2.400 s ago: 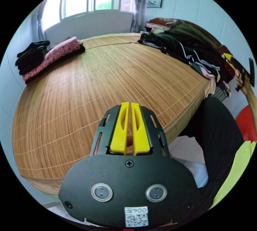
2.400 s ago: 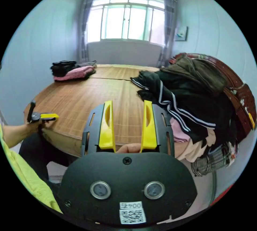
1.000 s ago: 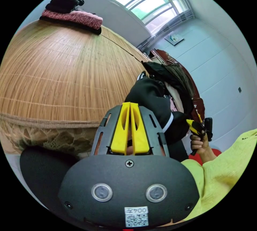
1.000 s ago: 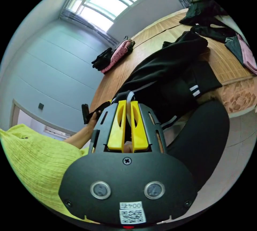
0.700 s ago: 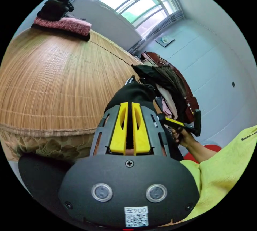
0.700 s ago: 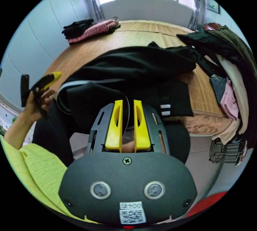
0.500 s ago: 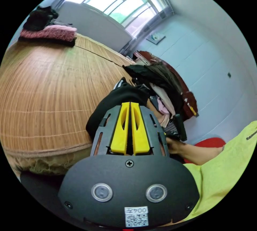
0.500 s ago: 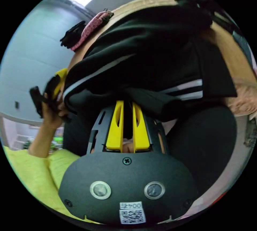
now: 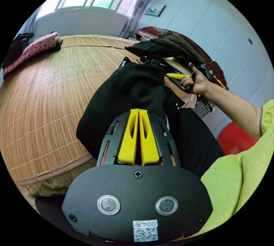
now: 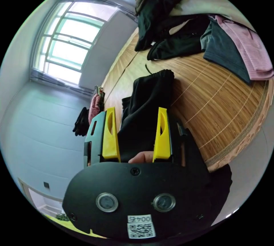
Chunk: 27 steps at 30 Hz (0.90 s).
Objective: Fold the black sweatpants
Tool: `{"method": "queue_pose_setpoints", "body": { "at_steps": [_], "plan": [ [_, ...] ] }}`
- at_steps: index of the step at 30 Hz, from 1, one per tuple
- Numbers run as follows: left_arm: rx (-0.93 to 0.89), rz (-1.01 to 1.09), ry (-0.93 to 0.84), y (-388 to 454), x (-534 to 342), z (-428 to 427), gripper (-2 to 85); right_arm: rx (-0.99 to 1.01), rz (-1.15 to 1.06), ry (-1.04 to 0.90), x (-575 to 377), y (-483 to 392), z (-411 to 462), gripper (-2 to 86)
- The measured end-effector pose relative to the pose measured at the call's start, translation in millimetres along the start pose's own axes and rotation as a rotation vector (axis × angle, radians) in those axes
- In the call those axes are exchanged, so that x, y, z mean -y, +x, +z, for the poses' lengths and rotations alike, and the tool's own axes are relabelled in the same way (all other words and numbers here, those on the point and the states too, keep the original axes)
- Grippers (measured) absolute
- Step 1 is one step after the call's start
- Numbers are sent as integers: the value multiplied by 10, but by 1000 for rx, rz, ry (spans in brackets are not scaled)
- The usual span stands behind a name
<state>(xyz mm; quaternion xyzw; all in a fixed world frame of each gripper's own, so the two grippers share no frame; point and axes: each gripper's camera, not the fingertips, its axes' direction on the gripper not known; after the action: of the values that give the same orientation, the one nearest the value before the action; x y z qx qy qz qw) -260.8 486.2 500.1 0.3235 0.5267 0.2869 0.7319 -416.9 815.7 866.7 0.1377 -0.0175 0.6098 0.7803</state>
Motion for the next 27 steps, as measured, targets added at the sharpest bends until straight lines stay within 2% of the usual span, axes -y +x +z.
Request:
{"method": "queue_pose_setpoints", "body": {
  "at_steps": [4,5,7,11,14,17,21,24,27],
  "plan": [
    [-16,-43,-1,-78,15,-13,7,-132,65,-75,252,10,389,111],
    [-5,-44,0,-85,28,-46,10,-197,61,-113,290,-26,475,55],
    [-2,-38,8,-105,42,-124,17,-188,-12,-100,308,-180,464,32],
    [-40,-91,99,-290,2,-439,68,128,-337,-52,51,-798,121,18],
    [-112,-146,172,-436,-4,-675,118,285,-606,-157,-430,-1298,36,12],
    [-153,-172,238,-545,-6,-843,147,364,-715,-319,-932,-1540,242,11],
    [-160,-247,240,-780,-120,-868,191,293,-664,-511,-1567,-1427,685,16],
    [-163,-321,123,-1029,-315,-676,211,245,-601,-574,-1825,-1227,800,25],
    [-198,-378,140,-1174,-566,-558,211,211,-626,-585,-1913,-1184,748,35]
  ]
}}
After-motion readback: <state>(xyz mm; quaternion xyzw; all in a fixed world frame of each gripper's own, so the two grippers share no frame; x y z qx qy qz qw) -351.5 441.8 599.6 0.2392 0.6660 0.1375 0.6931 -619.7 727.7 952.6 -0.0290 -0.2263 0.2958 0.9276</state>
